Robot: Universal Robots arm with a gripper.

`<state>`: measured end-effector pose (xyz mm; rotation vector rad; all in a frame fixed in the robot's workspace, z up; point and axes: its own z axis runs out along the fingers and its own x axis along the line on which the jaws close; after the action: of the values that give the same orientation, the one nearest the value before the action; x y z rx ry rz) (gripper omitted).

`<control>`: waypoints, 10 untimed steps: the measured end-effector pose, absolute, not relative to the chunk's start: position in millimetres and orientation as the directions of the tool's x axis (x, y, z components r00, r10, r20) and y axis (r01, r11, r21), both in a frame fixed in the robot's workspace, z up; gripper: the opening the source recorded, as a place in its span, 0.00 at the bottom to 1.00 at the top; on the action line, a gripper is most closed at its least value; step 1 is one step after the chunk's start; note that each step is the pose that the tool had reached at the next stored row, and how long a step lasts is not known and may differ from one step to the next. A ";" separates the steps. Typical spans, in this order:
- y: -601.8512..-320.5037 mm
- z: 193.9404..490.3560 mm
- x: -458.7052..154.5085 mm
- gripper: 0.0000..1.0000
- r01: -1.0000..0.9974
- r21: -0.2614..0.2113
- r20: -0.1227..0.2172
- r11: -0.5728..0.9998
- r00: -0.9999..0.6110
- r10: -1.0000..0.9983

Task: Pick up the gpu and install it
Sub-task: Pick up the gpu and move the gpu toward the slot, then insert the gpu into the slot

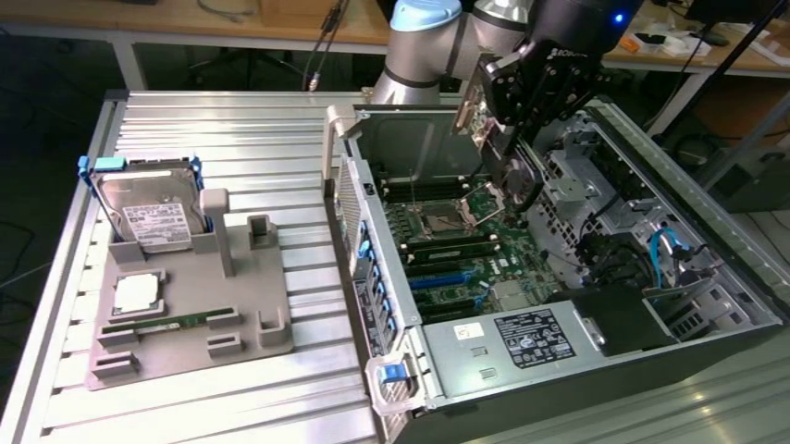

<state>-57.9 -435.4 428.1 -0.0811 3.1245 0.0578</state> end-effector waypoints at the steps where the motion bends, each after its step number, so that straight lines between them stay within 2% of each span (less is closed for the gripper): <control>1: -435.4 428.1 -57.9 0.27 -0.052 0.036 -0.016 0.998 -0.999 -0.052; 10: -435.4 428.1 -57.9 0.27 -0.052 0.037 -0.016 0.998 -0.999 -0.052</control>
<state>-57.9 -435.4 428.1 -0.0811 3.1245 0.0578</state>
